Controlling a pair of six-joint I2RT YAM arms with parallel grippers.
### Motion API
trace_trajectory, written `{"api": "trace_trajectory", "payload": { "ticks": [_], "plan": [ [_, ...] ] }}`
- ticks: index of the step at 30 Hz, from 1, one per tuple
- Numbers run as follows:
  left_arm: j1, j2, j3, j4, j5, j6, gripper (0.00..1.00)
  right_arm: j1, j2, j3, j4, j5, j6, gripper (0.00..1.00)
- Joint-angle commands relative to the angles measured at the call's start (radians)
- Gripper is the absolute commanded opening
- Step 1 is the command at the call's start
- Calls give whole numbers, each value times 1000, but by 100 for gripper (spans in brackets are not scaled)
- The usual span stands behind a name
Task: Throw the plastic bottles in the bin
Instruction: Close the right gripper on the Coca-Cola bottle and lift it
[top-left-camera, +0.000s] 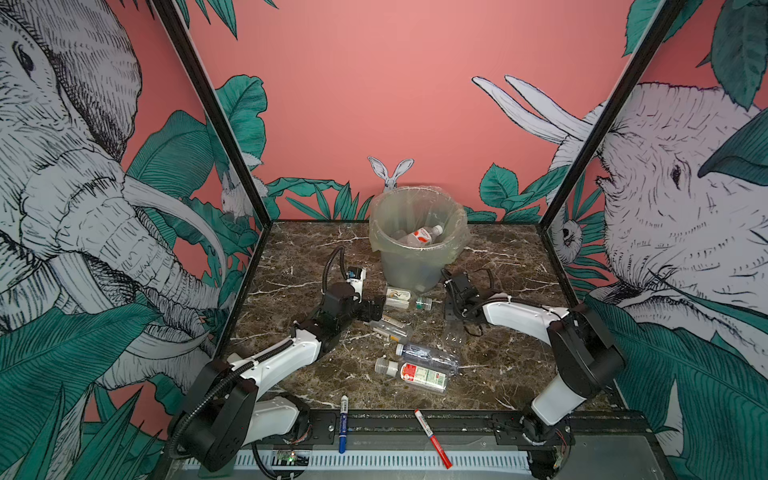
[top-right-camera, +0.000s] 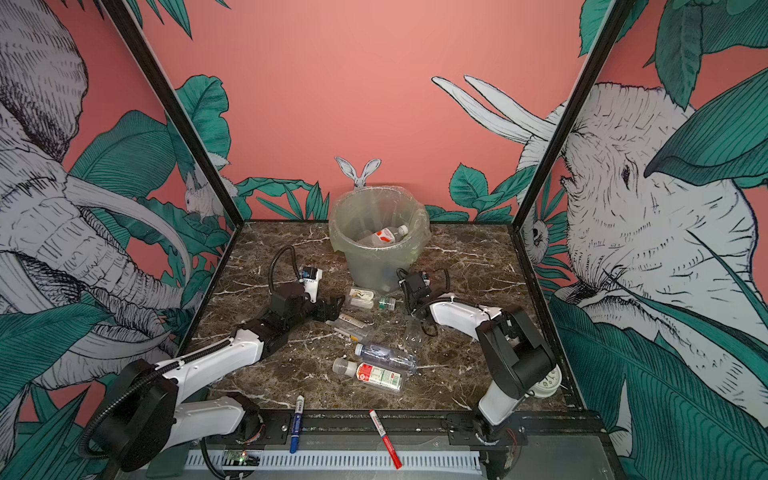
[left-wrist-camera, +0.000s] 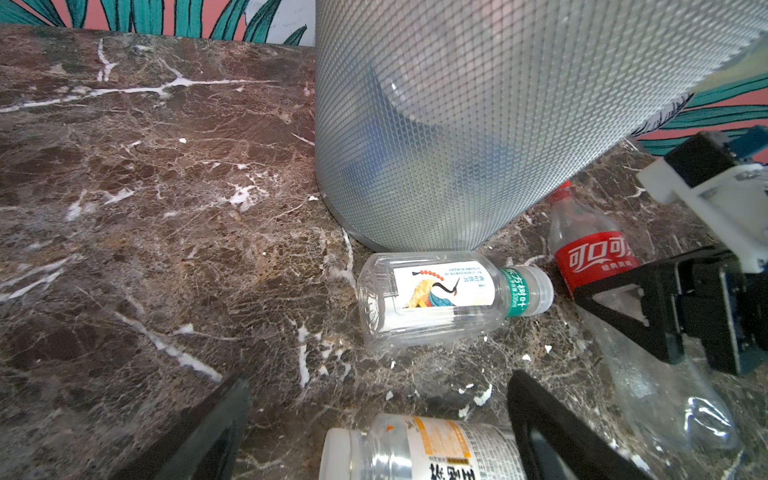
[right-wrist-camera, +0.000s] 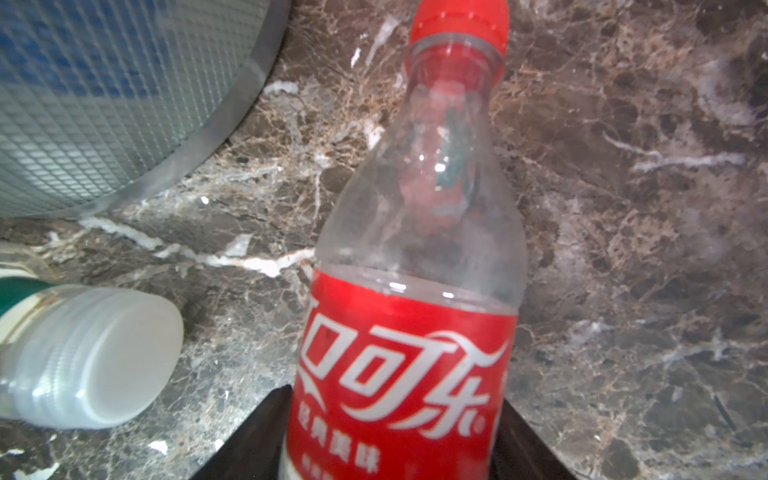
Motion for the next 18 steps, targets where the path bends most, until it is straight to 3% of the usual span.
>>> {"api": "trace_trajectory", "payload": {
  "ticks": [1,4,18],
  "plan": [
    [-4,4,28,3,10,-11,97,-3,-8,-19,-6,-6,0,64],
    [-4,6,27,5,11,-13,98,-3,-16,-29,-5,-5,-11,59],
    [-4,27,31,13,18,-13,97,-3,-126,-122,24,22,-42,58]
  ]
}}
